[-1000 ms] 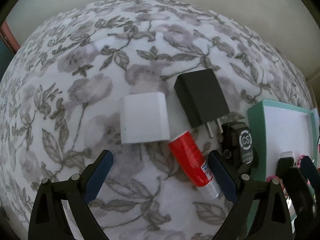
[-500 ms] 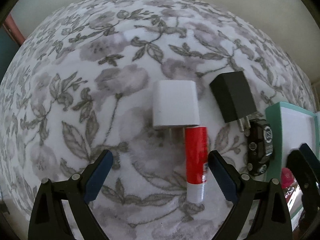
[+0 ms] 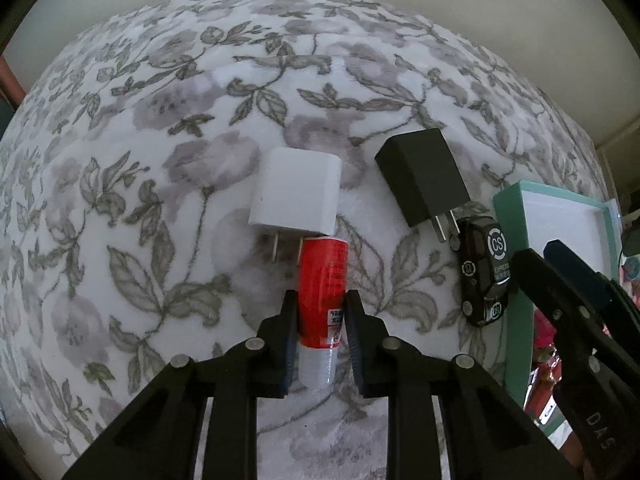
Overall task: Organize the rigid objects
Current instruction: 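Grasp the red glue stick with the left tool while the right tool grasps the black toy car, then carry the red glue stick and black toy car over the tray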
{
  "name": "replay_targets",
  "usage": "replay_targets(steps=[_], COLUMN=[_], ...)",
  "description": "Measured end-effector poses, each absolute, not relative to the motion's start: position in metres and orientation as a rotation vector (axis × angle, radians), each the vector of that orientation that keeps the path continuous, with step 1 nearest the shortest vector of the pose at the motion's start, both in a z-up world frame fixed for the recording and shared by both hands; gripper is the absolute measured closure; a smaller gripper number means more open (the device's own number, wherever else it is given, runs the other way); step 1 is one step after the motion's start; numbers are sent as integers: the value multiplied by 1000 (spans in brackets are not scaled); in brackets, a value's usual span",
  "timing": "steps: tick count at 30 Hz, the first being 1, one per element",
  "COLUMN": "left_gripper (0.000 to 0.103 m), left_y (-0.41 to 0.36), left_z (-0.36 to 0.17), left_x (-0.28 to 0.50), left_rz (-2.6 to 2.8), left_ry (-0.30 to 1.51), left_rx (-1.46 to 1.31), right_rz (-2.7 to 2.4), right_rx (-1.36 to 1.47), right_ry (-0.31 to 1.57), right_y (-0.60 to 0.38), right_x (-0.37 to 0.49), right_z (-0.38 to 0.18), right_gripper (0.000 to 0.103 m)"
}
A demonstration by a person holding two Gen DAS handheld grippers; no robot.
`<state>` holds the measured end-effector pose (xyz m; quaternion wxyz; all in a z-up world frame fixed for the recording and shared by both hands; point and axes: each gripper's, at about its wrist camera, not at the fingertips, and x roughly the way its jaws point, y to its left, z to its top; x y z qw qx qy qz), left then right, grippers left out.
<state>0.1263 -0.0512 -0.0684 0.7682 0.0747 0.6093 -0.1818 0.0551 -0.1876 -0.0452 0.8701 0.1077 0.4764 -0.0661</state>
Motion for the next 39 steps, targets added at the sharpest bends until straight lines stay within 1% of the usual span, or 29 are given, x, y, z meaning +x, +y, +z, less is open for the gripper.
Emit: replay_targets(steps=[3,14,23,31,39], left_gripper=[79,79,79,79,79], left_y=[-45,-16,-20,-19,-18], left_z=[-71,-71,-71,-71,-72], left_x=[132,142,143,143,144], left_rz=[-361,-321,-319,-319,-318], left_ry=[1322,1334,1338,1339,1339], left_rx=[134,71,55,52,53], right_rz=[-120,-82,-101,-39,-121], right_rx=[209,94,71,120,30], right_ry=[1003,1021,1046,1025,1069], right_y=[-181,-156,-152,-150,-147], right_x=[58,67,69,65,68], right_z=[-47,-55,-63,-56,-67], right_gripper=[53,53,54,55,56])
